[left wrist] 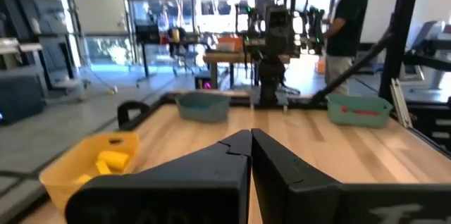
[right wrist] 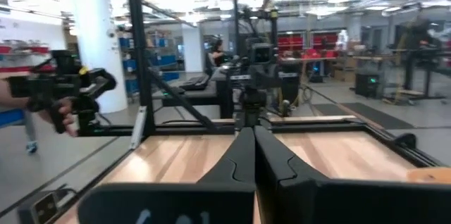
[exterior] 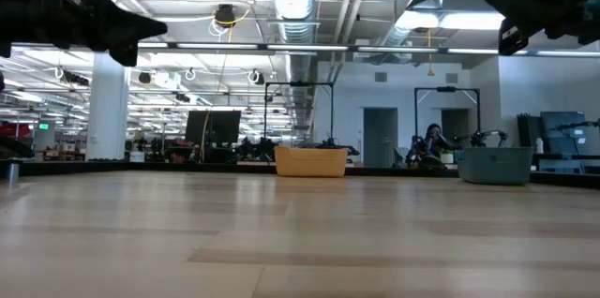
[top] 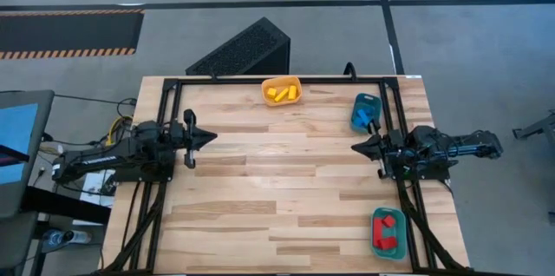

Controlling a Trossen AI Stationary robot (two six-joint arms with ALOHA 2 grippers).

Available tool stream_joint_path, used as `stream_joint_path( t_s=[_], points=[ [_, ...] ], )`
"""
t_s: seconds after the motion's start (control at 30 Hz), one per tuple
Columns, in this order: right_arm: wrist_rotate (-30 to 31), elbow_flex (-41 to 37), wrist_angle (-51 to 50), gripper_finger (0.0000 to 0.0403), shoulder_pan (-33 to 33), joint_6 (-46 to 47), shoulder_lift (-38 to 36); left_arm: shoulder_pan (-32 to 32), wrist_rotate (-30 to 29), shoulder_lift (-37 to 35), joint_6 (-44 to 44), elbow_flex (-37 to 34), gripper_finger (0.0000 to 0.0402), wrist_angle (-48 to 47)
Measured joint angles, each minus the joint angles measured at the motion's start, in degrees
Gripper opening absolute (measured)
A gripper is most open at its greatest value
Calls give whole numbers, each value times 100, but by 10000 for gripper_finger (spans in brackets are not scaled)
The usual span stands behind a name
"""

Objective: Sort & place blocks by color
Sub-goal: Return to Home Position

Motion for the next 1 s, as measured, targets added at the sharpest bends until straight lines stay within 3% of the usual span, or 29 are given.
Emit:
stream_joint_path(
  t_s=[0.33,0.53,0.67,0.8,1.0],
  points=[
    [166,-12,-488,5,4,138,0,0,-204,-2,-187,-207,2,-309],
    [160,-269,-144,7,30,371,0,-80,-202,5,-411,-353,2,-233],
    [161,-268,-96,3,26,297,-84,-146,-93,-144,-387,-347,2,-312],
    [163,-249,-104,8,0,140,-203,-149,-70,-384,-354,-165,2,-1014],
    [168,-271,-233,3,0,33,-204,-149,-396,-679,-1,-145,2,-1127]
  ],
)
